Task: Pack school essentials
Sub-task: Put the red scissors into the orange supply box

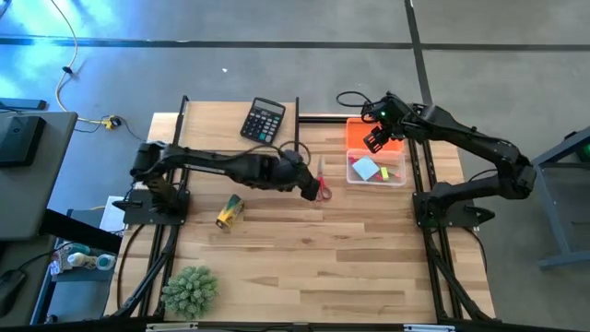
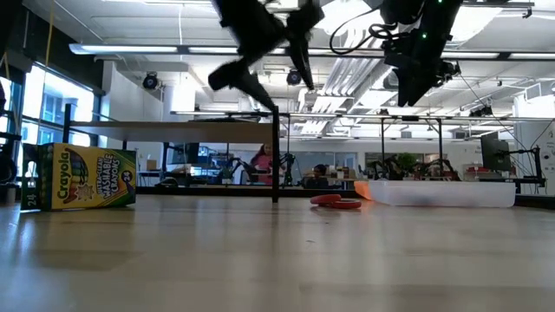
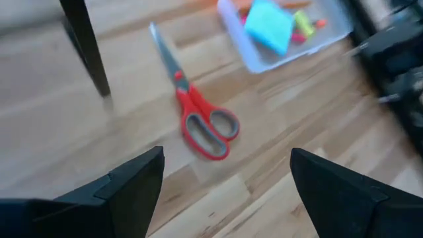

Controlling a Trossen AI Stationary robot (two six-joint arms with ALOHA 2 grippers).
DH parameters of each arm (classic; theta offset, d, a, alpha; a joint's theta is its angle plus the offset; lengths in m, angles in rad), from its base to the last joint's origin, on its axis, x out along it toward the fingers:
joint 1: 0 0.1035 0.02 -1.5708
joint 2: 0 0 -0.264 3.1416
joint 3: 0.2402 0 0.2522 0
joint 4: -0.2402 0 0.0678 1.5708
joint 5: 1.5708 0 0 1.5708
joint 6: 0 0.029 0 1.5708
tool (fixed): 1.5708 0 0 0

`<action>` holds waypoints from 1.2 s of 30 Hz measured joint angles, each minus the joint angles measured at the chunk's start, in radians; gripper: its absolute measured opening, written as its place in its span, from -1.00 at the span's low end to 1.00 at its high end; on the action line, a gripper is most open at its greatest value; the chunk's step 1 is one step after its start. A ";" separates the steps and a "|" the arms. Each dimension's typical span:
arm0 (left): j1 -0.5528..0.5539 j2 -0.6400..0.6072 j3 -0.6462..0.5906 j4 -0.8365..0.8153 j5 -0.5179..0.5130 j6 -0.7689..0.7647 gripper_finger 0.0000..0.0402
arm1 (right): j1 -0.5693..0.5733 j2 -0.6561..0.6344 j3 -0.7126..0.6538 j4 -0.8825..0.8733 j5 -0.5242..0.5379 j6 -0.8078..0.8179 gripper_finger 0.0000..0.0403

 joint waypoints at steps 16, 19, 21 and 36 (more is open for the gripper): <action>0.001 0.220 0.000 0.117 -0.005 -0.058 0.57 | 0.000 0.000 0.000 0.027 -0.001 0.005 -0.11; 0.009 0.259 0.000 0.128 -0.007 -0.054 0.57 | 0.000 0.001 0.000 0.037 -0.002 0.002 -0.11; 0.015 0.283 0.000 0.125 -0.001 -0.036 0.57 | 0.000 0.001 0.000 0.039 -0.002 0.001 -0.11; 0.043 0.337 0.000 0.140 0.018 -0.004 0.57 | 0.000 0.001 0.000 0.040 -0.002 0.008 -0.11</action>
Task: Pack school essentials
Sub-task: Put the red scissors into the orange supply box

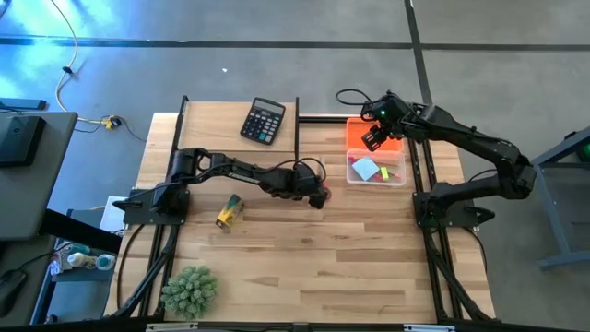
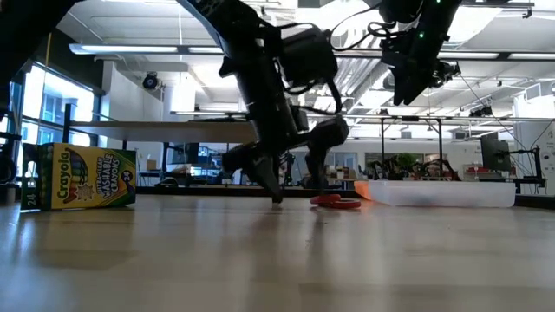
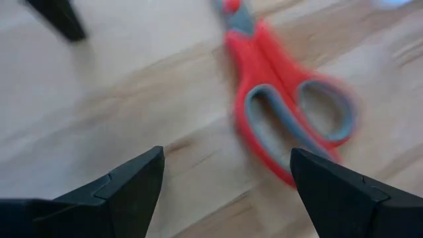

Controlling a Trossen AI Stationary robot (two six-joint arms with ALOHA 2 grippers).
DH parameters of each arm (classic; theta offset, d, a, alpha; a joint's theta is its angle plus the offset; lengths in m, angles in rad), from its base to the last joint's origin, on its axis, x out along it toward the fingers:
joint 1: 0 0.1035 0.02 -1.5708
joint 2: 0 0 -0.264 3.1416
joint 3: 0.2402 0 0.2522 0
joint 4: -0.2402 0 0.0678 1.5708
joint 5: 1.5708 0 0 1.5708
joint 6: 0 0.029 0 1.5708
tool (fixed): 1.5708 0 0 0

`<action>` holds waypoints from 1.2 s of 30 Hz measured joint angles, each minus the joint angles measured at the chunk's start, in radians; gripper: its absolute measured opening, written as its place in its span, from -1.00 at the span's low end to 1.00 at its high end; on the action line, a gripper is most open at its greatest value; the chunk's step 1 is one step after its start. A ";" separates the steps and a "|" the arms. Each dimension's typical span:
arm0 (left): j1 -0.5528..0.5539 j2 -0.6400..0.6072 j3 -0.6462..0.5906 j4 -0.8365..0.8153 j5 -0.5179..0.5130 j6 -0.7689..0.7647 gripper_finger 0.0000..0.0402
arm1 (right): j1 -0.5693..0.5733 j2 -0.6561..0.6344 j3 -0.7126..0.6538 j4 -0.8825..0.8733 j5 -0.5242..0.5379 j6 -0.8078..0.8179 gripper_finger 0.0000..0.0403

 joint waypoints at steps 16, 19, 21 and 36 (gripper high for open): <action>0.001 0.038 0.006 -0.027 0.002 0.027 0.47 | 0.000 0.000 -0.001 0.001 0.000 0.000 -0.11; 0.000 0.038 0.006 -0.044 -0.003 0.054 0.33 | 0.000 0.000 -0.001 0.001 0.000 0.000 -0.11; -0.001 0.038 0.005 -0.052 -0.007 0.080 0.22 | 0.000 0.000 -0.001 0.001 0.000 0.000 -0.11; 0.000 0.039 0.002 -0.115 0.028 0.139 -0.63 | 0.000 0.000 -0.001 0.001 0.000 0.000 -0.11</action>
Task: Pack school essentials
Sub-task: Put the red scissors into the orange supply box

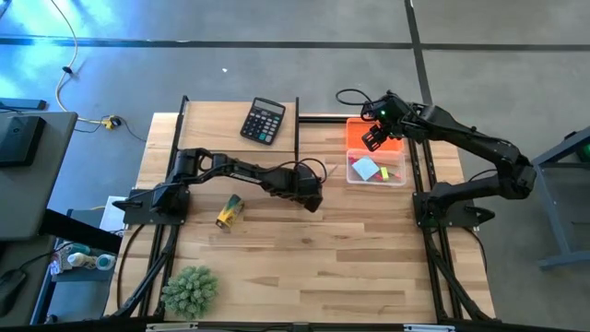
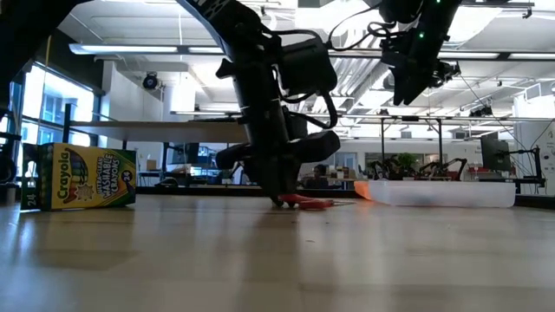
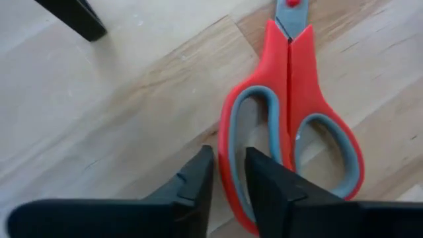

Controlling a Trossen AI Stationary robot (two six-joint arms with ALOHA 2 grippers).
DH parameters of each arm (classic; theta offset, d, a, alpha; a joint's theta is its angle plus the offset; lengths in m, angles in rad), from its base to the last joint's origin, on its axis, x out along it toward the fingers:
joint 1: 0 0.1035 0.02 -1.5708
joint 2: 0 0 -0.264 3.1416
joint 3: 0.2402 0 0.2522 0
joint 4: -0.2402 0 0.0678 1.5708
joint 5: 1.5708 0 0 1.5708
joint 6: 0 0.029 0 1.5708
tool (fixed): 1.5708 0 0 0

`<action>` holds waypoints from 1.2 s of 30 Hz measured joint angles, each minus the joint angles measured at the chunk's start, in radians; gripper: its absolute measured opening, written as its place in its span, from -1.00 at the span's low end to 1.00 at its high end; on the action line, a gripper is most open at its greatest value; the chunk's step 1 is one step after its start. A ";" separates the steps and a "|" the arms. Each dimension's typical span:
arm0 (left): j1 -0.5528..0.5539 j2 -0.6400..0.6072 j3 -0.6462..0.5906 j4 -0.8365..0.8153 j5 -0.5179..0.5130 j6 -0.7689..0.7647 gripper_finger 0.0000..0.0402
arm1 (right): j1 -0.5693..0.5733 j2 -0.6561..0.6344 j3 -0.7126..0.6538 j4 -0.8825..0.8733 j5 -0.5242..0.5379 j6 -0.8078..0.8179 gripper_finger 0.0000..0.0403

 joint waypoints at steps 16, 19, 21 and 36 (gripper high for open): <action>0.000 -0.054 -0.008 -0.021 0.062 0.036 -0.92 | 0.000 0.000 0.000 -0.012 0.000 -0.033 -0.11; -0.004 -0.080 -0.007 -0.029 0.063 0.036 -0.93 | 0.000 0.000 0.000 -0.013 -0.001 -0.055 -0.11; -0.009 -0.092 -0.006 -0.043 0.060 0.032 -0.92 | 0.000 0.000 0.000 -0.019 -0.004 -0.060 -0.11; -0.058 -0.206 -0.003 -0.078 -0.001 -0.008 -0.92 | 0.000 -0.118 0.001 -0.038 -0.111 -0.059 -0.11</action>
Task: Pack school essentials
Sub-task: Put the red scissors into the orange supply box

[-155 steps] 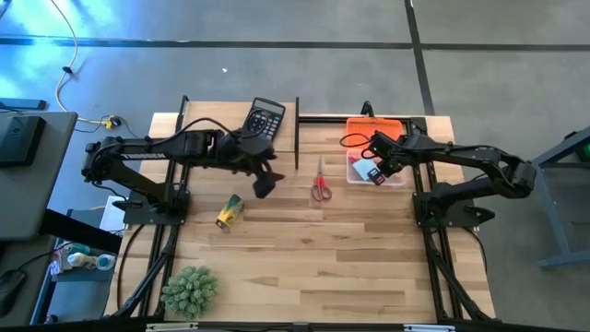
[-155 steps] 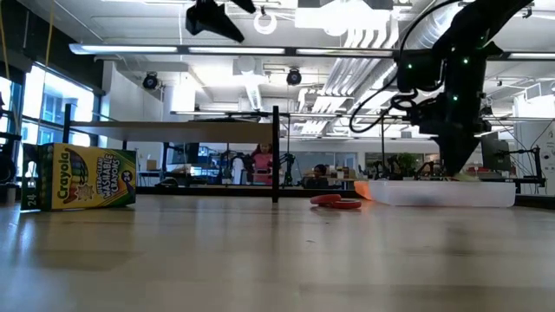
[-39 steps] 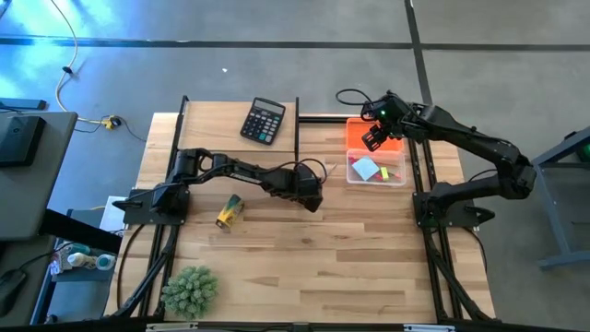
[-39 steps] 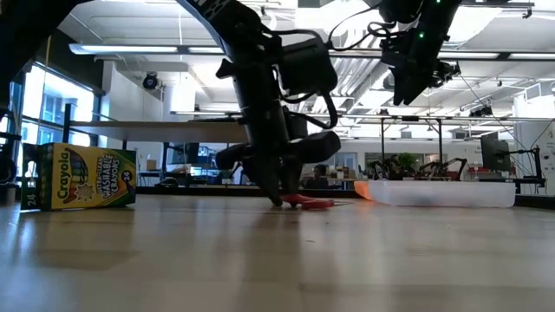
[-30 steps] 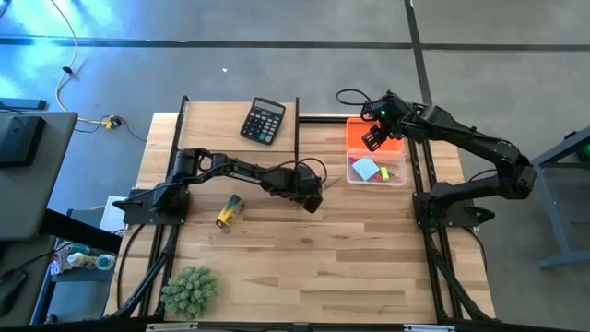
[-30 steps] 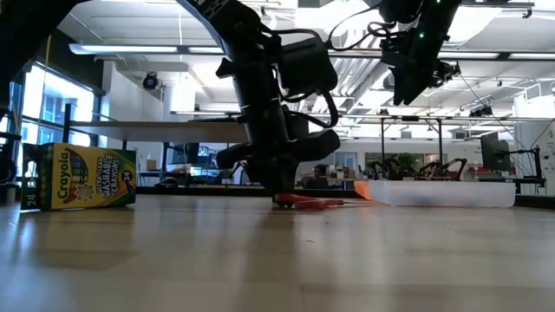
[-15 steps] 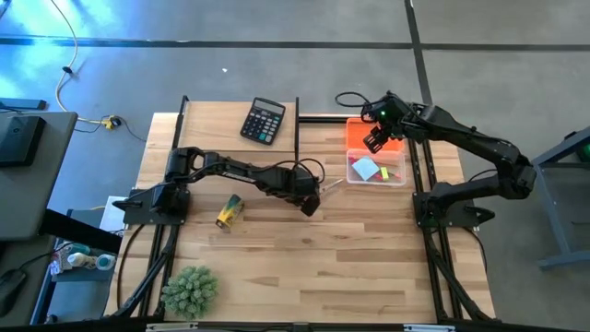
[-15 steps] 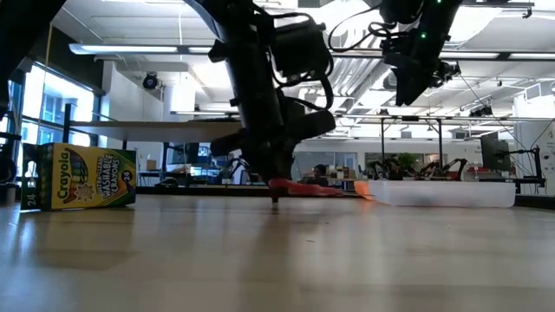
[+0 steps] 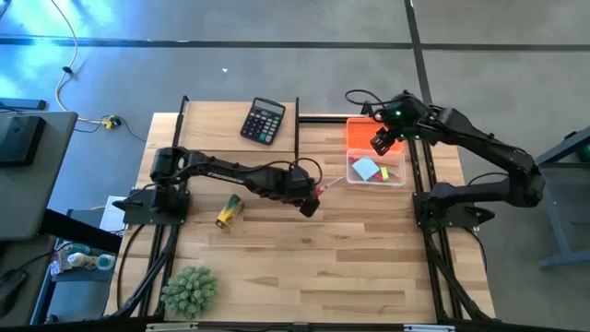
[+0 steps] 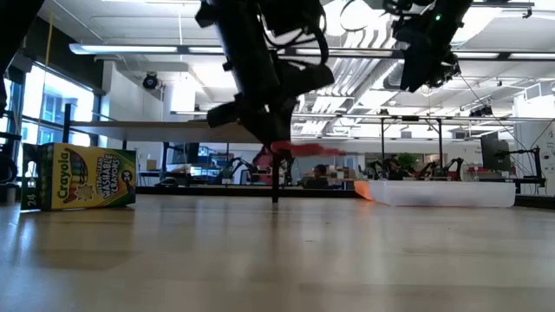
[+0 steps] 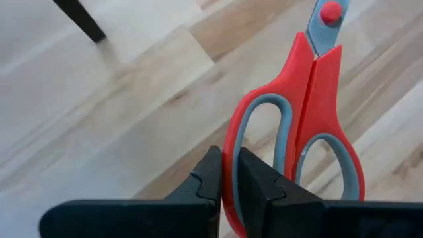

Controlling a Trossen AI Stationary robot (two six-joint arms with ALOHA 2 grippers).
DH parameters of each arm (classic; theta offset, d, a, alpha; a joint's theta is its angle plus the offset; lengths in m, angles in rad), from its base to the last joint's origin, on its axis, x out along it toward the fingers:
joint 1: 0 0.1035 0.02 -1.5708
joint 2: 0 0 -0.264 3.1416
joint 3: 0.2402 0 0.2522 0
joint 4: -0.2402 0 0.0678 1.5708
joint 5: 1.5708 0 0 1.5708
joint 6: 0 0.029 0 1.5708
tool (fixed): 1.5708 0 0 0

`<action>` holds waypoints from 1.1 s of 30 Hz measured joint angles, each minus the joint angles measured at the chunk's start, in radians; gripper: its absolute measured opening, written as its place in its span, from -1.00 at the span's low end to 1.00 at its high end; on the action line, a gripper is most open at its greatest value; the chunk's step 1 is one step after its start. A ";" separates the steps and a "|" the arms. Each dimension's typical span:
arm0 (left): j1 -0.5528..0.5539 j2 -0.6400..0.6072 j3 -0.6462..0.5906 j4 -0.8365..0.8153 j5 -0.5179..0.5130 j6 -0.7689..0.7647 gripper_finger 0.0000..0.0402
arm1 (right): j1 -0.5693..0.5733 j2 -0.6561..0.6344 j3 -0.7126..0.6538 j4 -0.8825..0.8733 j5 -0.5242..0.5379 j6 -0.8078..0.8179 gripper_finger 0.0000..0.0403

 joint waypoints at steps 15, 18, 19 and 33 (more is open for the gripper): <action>0.039 -0.074 0.045 0.074 -0.082 0.182 -0.92 | 0.007 -0.165 0.000 0.020 -0.406 0.273 -0.11; 0.041 -0.074 0.076 0.088 -0.094 0.235 -0.92 | 0.013 -0.179 0.000 0.054 -0.475 0.319 -0.11; 0.044 -0.074 0.089 0.089 -0.102 0.247 -0.92 | 0.015 -0.182 0.000 0.068 -0.502 0.340 -0.11; 0.148 -0.075 0.211 0.093 -0.137 0.432 -0.92 | 0.115 -0.196 0.000 0.126 -0.501 0.625 -0.11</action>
